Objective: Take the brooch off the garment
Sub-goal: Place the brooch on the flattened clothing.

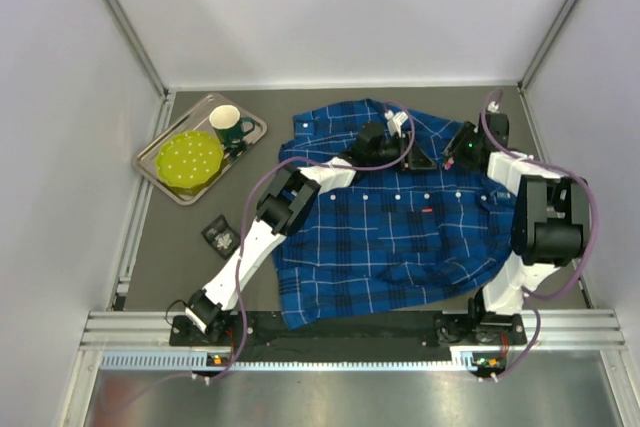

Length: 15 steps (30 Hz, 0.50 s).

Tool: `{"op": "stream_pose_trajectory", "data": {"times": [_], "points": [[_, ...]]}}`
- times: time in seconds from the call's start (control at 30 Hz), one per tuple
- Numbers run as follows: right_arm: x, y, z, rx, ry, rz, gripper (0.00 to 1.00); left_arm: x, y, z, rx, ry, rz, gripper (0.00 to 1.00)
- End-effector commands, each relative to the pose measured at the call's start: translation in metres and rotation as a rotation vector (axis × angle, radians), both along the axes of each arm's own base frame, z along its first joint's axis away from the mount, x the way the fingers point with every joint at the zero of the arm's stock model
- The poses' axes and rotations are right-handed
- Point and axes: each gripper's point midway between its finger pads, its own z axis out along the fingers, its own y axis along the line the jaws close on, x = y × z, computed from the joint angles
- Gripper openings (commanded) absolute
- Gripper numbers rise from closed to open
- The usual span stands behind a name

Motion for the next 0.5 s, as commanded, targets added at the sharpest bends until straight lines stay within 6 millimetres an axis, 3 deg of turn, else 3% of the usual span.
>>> {"op": "stream_pose_trajectory", "data": {"times": [0.0, 0.17, 0.2, 0.47], "points": [[0.009, -0.007, 0.003, -0.15, 0.028, 0.013, 0.52, -0.005, -0.006, 0.018, -0.052, -0.06, -0.034, 0.55], [0.011, -0.015, -0.004, -0.219, 0.083, -0.019, 0.51, -0.007, -0.005, 0.02, -0.051, -0.066, -0.04, 0.55], [0.013, -0.006, -0.001, -0.23, 0.081, -0.006, 0.51, -0.007, -0.005, 0.02, -0.049, -0.065, -0.039, 0.55], [0.011, 0.003, -0.01, -0.315, 0.144, -0.038, 0.49, -0.008, -0.005, 0.017, -0.046, -0.057, -0.039, 0.55]]}}
